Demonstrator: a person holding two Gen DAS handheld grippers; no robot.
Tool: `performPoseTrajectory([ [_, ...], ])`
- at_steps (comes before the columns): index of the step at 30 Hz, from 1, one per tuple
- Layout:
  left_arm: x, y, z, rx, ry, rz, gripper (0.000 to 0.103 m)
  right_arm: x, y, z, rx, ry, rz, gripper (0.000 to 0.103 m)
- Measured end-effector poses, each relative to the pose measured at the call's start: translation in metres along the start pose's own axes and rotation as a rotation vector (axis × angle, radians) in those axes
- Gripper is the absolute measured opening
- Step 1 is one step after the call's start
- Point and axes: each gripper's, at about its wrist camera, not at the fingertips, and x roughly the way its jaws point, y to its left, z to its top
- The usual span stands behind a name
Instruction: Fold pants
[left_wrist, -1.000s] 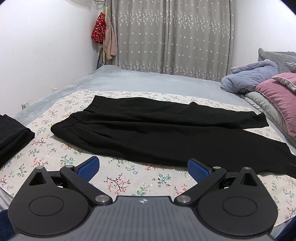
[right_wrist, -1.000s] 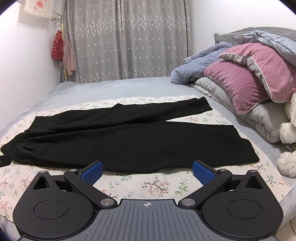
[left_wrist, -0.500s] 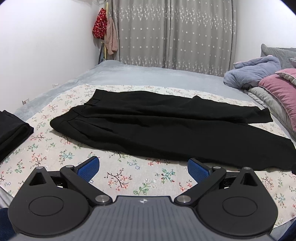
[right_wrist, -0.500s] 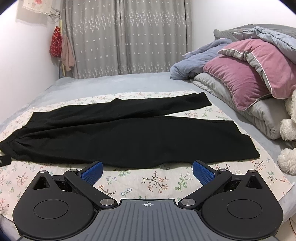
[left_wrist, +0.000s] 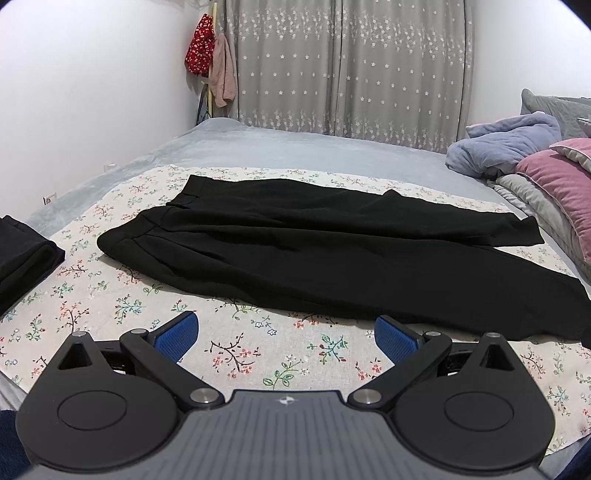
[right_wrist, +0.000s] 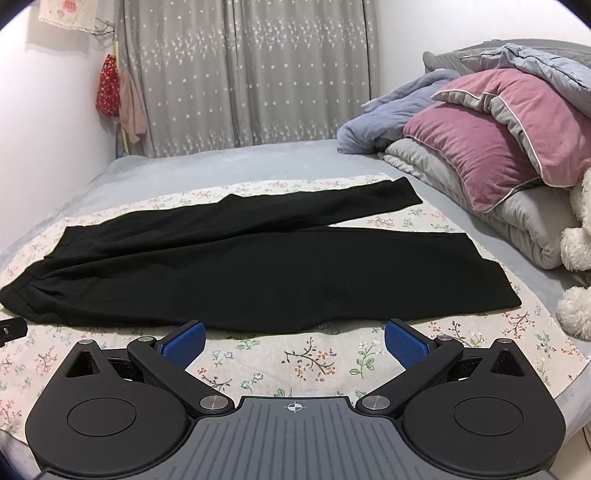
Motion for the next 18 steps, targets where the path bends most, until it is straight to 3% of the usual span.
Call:
performPoseTrajectory([
  [18,0.0004,-0.0054,-0.0025,0.004,0.011,-0.005,0.101,0.0051,0.0061,-0.0036,-0.056,0.01,-0.014,0.103],
])
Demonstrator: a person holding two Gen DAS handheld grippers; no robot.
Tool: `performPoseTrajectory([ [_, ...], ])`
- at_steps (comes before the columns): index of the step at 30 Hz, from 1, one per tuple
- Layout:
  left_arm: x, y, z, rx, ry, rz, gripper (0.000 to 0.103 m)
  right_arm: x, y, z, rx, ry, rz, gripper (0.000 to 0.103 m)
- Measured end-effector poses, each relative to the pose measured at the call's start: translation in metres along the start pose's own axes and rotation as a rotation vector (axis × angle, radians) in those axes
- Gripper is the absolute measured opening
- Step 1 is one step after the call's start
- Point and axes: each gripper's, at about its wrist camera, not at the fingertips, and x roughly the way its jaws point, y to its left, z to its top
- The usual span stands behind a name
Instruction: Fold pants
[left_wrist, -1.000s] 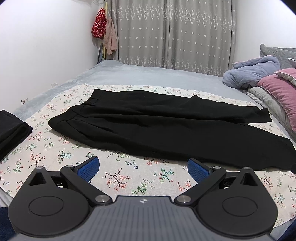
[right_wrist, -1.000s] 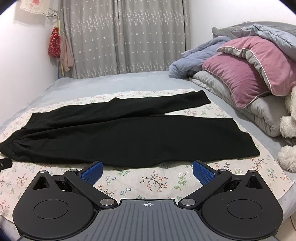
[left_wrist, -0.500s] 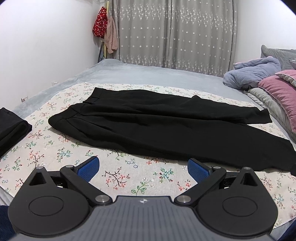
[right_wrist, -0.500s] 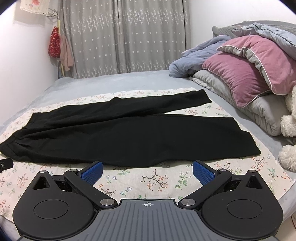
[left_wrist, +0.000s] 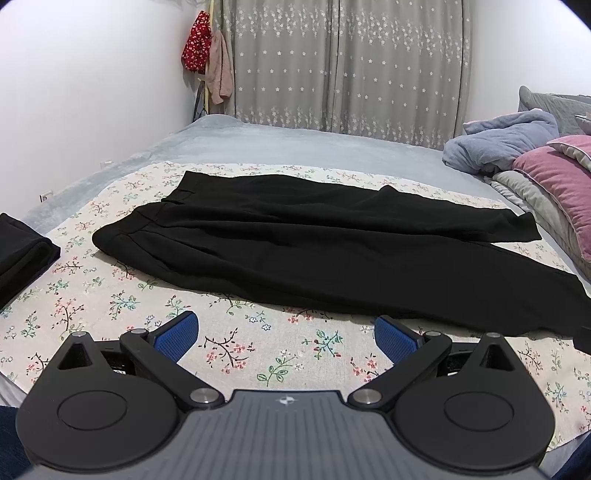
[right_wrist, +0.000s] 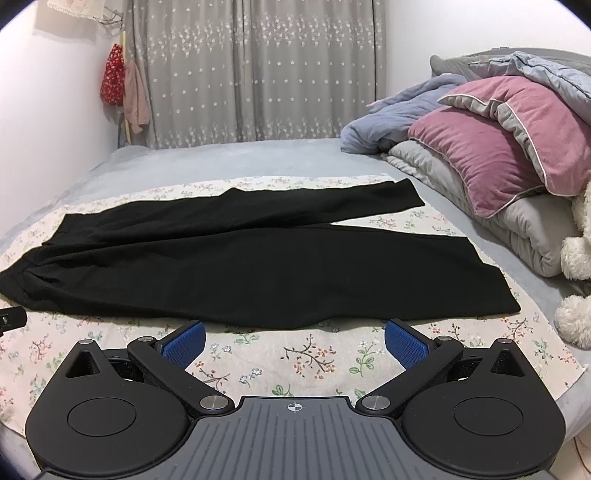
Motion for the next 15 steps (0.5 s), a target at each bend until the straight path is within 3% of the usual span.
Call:
performPoseTrajectory([
  [15,0.0086,0.0062,-0.003,-0.011,0.018,0.007,0.101,0.0039,0.0044,-0.0026,-0.042,0.008,-0.024,0.103],
])
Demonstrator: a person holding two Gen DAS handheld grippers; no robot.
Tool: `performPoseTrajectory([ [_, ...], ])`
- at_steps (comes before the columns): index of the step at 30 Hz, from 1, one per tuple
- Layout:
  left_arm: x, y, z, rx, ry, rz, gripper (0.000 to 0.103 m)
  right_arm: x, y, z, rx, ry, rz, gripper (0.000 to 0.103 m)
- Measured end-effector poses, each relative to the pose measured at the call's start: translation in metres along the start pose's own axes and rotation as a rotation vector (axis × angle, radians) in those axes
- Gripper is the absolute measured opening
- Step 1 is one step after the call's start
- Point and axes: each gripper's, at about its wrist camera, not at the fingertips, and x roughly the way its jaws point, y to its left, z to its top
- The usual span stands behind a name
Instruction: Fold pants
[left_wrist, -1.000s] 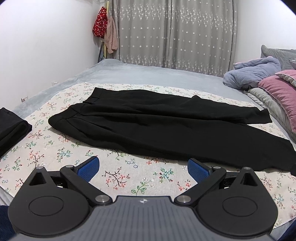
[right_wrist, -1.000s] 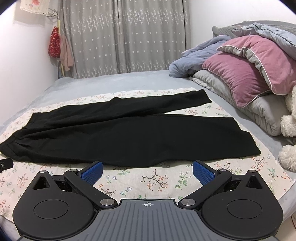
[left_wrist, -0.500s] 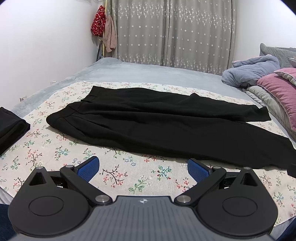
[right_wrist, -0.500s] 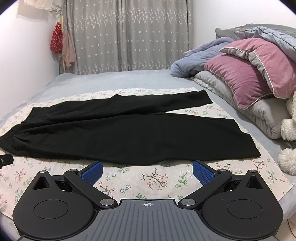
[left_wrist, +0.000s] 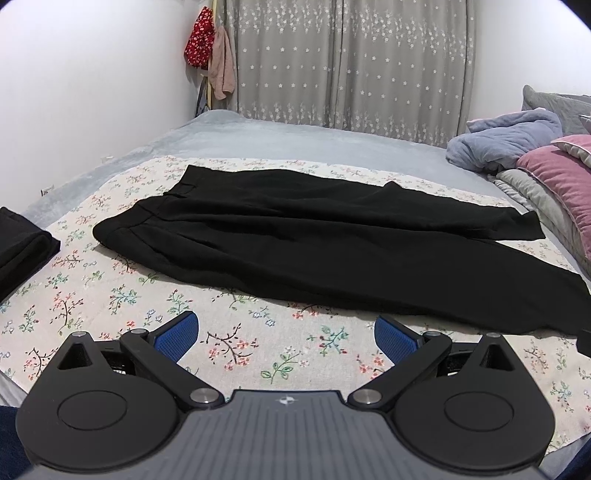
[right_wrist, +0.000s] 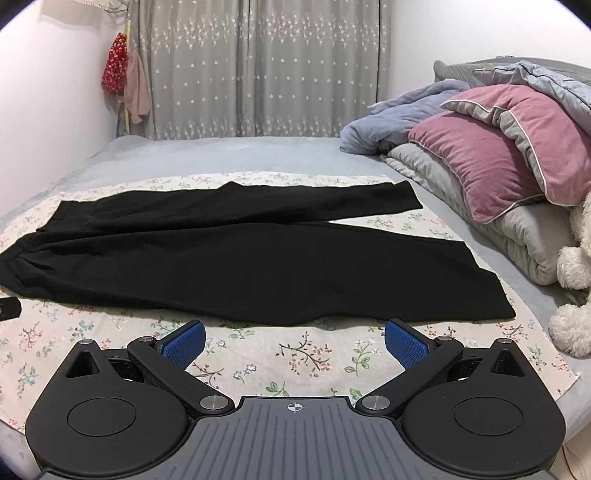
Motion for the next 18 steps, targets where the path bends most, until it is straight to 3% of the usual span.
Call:
performPoseTrajectory([
  [10,0.023,0.038,0.027,-0.061,0.041,0.016,0.101,0.024,0.003,0.006,-0.072,0.036,-0.013,0.103],
  [13,0.04,0.077,0.048,-0.15,0.067,0.04,0.101,0.041,-0.011,0.014,-0.051,0.049,-0.025,0.103],
  [18,0.079,0.167,0.087,-0.41,0.11,0.117,0.101,0.086,-0.066,0.028,0.119,0.122,-0.028,0.103],
])
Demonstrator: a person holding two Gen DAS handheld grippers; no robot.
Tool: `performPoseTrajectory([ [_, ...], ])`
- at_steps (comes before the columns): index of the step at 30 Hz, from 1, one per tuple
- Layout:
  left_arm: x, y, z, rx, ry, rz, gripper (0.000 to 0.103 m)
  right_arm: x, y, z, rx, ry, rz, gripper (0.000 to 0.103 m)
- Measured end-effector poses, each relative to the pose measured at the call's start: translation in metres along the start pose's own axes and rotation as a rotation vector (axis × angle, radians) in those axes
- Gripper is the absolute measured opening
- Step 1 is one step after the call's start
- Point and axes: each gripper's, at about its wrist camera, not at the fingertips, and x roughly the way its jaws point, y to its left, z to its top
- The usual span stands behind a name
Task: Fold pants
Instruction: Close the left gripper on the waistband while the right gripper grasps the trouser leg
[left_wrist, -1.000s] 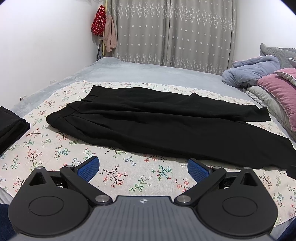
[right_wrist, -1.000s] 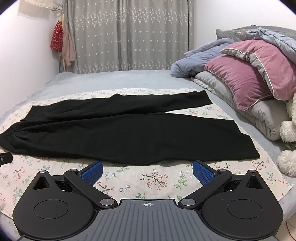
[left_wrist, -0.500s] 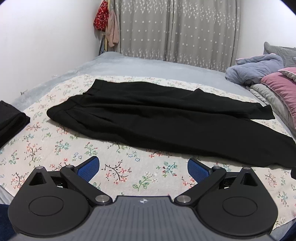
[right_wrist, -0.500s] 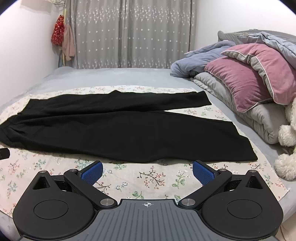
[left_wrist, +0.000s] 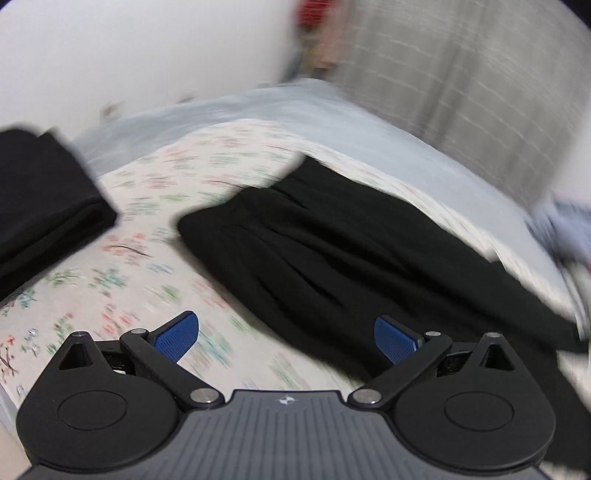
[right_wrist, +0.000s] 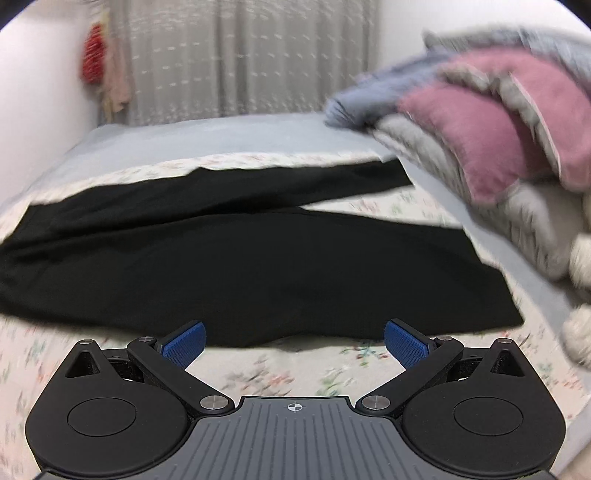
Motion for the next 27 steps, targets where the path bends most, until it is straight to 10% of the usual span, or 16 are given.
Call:
performPoseTrajectory([
  [7,0.075,0.064,0.052,-0.41,0.122,0.012,0.101,0.049,-0.073,0.009,0.257,0.132,-0.112,0.103],
  [17,0.128,0.066,0.047,-0.433,0.102,-0.009,0.1,0.054,-0.141,-0.016,0.589,0.111,-0.147,0.103],
  [22,0.145,0.045,0.045,-0.348,0.09,0.011,0.099,0.068,-0.144,-0.009,0.53,0.078,-0.203,0.096],
  [27,0.146,0.033,0.042,-0.275,0.071,0.052,0.044,0.08,-0.15,0.001,0.529,0.041,-0.212,0.054],
])
